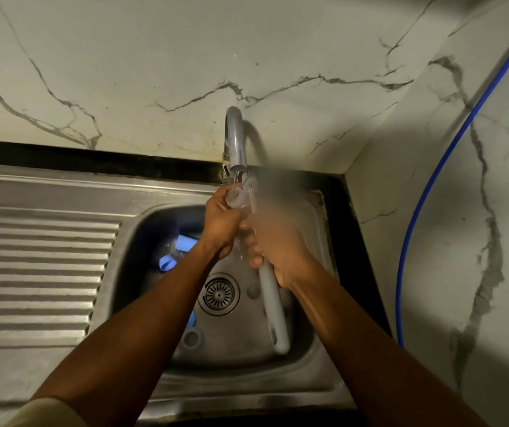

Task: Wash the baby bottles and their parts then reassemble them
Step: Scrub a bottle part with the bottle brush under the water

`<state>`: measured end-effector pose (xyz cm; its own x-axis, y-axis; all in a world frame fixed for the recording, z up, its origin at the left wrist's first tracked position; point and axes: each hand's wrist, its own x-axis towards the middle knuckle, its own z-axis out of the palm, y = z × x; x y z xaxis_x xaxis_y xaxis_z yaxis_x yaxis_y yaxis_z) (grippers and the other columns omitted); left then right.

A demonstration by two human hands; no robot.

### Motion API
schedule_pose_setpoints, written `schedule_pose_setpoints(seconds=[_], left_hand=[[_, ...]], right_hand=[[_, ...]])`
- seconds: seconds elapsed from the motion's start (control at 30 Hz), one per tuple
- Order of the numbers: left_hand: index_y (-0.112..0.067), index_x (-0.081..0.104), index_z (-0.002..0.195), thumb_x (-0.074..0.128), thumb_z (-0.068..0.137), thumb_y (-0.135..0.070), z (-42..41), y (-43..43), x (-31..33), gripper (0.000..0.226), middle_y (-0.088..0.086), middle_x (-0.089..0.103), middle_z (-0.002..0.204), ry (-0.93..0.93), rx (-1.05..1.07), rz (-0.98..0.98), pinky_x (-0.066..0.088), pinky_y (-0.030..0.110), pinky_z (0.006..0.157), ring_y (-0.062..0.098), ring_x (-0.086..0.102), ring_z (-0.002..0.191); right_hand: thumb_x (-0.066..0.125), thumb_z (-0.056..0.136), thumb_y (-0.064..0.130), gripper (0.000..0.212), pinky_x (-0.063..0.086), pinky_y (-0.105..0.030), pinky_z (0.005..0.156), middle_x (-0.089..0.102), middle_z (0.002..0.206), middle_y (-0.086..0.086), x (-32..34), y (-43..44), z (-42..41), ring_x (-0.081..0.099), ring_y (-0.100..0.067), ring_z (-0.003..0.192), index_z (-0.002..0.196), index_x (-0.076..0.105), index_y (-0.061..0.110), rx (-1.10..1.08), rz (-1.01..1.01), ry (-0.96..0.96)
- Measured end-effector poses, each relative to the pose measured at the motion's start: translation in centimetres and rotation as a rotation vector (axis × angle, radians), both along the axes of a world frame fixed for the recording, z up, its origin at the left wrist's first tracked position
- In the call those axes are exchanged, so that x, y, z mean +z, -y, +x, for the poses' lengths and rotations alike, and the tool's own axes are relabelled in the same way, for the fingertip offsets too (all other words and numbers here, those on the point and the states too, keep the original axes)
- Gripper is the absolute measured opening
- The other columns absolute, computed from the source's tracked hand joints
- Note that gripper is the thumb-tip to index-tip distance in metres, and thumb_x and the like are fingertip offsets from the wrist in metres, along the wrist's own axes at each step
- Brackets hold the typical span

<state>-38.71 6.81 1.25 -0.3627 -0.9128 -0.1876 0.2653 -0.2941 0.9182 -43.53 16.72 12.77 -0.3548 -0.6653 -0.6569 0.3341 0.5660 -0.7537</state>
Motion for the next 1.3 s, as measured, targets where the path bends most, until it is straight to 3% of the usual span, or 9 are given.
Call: schedule_pose_setpoints(seconds=[0.07, 0.13, 0.3, 0.43, 0.63, 0.77, 1.0, 1.13, 1.3], left_hand=[[-0.007, 0.054, 0.119, 0.063, 0.082, 0.018, 0.4, 0.6, -0.1, 0.045, 0.012, 0.064, 0.099, 0.015, 0.016, 0.038, 0.055, 0.027, 0.062, 0.018, 0.066, 0.077], [-0.011, 0.051, 0.120, 0.066, 0.080, 0.018, 0.6, 0.9, 0.0, 0.051, 0.010, 0.062, 0.106, 0.089, 0.040, 0.014, 0.058, 0.028, 0.070, 0.021, 0.066, 0.090], [-0.009, 0.052, 0.120, 0.082, 0.071, 0.009, 0.2, 0.0, -0.2, 0.061, 0.008, 0.067, 0.106, 0.099, 0.025, -0.075, 0.061, 0.034, 0.079, 0.020, 0.071, 0.093], [-0.013, 0.040, 0.129, 0.081, 0.074, 0.008, 0.9, 1.4, -0.4, 0.071, 0.003, 0.059, 0.110, 0.173, 0.143, -0.044, 0.057, 0.022, 0.077, 0.013, 0.064, 0.095], [0.003, 0.054, 0.113, 0.081, 0.072, 0.008, 0.3, 0.4, 0.2, 0.050, 0.014, 0.066, 0.097, 0.198, 0.043, -0.105, 0.060, 0.029, 0.072, 0.022, 0.067, 0.084], [-0.004, 0.063, 0.113, 0.076, 0.075, 0.014, 1.1, 1.4, 0.0, 0.044, 0.010, 0.071, 0.105, 0.139, 0.125, -0.095, 0.060, 0.028, 0.080, 0.023, 0.070, 0.099], [-0.015, 0.045, 0.140, 0.069, 0.081, 0.015, 0.9, 0.5, -0.1, 0.071, 0.007, 0.062, 0.123, 0.098, -0.037, -0.130, 0.058, 0.027, 0.085, 0.018, 0.066, 0.107], [-0.013, 0.042, 0.130, 0.068, 0.082, 0.013, 2.0, 1.4, 0.8, 0.060, -0.001, 0.057, 0.111, 0.205, -0.003, -0.090, 0.056, 0.019, 0.074, 0.016, 0.064, 0.102], [-0.012, 0.054, 0.118, 0.068, 0.079, 0.016, 1.8, 0.8, 0.8, 0.050, 0.008, 0.065, 0.107, 0.201, -0.189, -0.170, 0.059, 0.033, 0.084, 0.023, 0.067, 0.100]], right_hand=[[0.045, 0.100, 0.012, 0.016, 0.030, -0.018, 0.033, 0.042, 0.054, 0.002, -0.2, -1.3, 0.9, 0.035, -0.005, 0.035, 0.101, 0.060, 0.006, 0.085, 0.012, -0.016], [0.042, 0.101, 0.014, 0.021, 0.030, -0.018, 0.035, 0.042, 0.055, 0.002, -0.4, -2.2, 1.2, 0.035, -0.005, 0.036, 0.109, 0.060, 0.005, 0.125, 0.027, -0.043], [0.047, 0.098, 0.010, 0.012, 0.030, -0.019, 0.033, 0.042, 0.052, 0.002, -0.6, -0.4, 0.1, 0.035, -0.006, 0.034, 0.101, 0.058, 0.007, 0.051, -0.007, -0.012], [0.041, 0.102, 0.015, 0.021, 0.030, -0.018, 0.035, 0.042, 0.054, 0.003, -0.2, -2.2, 1.4, 0.034, -0.005, 0.036, 0.105, 0.060, 0.008, 0.190, 0.031, -0.058], [0.048, 0.098, 0.009, 0.013, 0.029, -0.017, 0.032, 0.041, 0.048, 0.004, -0.3, 0.3, 0.0, 0.034, -0.005, 0.032, 0.087, 0.056, 0.010, 0.013, 0.001, -0.006], [0.046, 0.100, 0.012, 0.015, 0.030, -0.019, 0.033, 0.043, 0.055, 0.002, 0.1, -1.8, 0.6, 0.035, -0.006, 0.036, 0.100, 0.060, 0.007, 0.134, 0.028, -0.037], [0.050, 0.097, 0.010, 0.010, 0.029, -0.017, 0.032, 0.042, 0.051, 0.005, -0.1, -0.6, 0.0, 0.034, -0.003, 0.034, 0.094, 0.059, 0.009, 0.023, -0.016, 0.052], [0.043, 0.100, 0.012, 0.018, 0.029, -0.017, 0.033, 0.043, 0.053, 0.004, 0.1, -2.2, 1.5, 0.034, -0.004, 0.035, 0.101, 0.060, 0.008, 0.126, -0.007, 0.005], [0.048, 0.097, 0.008, 0.010, 0.026, -0.016, 0.030, 0.038, 0.052, 0.004, 0.3, 0.4, -0.4, 0.031, -0.004, 0.033, 0.091, 0.056, 0.010, -0.033, -0.018, 0.099]])
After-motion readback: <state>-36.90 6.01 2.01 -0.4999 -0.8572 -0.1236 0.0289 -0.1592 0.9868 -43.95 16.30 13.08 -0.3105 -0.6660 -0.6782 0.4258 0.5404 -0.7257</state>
